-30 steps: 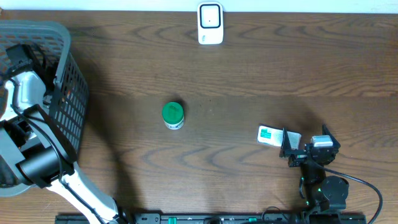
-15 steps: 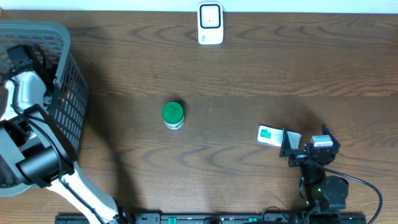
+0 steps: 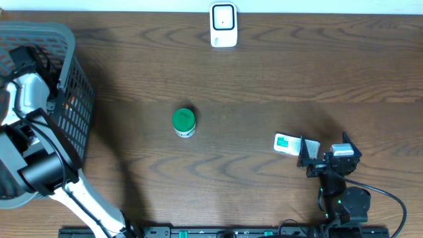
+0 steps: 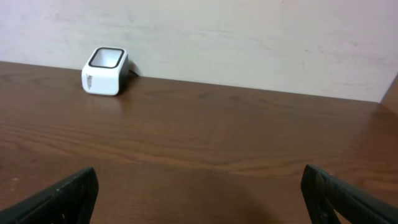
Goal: Scan the item barcode
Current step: 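Reach into the basket and grasp the small orange snack box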
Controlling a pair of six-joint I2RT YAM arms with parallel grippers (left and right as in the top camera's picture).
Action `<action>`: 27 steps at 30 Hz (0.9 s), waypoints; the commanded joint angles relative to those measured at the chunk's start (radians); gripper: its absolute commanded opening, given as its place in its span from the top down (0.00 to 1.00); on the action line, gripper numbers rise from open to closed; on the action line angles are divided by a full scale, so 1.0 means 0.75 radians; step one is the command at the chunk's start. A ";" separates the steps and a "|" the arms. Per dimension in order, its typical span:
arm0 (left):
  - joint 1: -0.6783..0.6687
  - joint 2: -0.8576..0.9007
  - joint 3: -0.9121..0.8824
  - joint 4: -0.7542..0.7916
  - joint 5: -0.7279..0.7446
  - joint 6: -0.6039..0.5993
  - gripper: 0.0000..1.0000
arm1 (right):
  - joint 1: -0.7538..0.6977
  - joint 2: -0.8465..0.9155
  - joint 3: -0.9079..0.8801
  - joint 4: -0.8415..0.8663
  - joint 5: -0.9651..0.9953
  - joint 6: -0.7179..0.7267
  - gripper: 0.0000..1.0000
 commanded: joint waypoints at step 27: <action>0.044 0.065 0.014 -0.238 -0.011 0.092 0.35 | -0.001 -0.004 -0.001 -0.006 0.002 0.016 0.01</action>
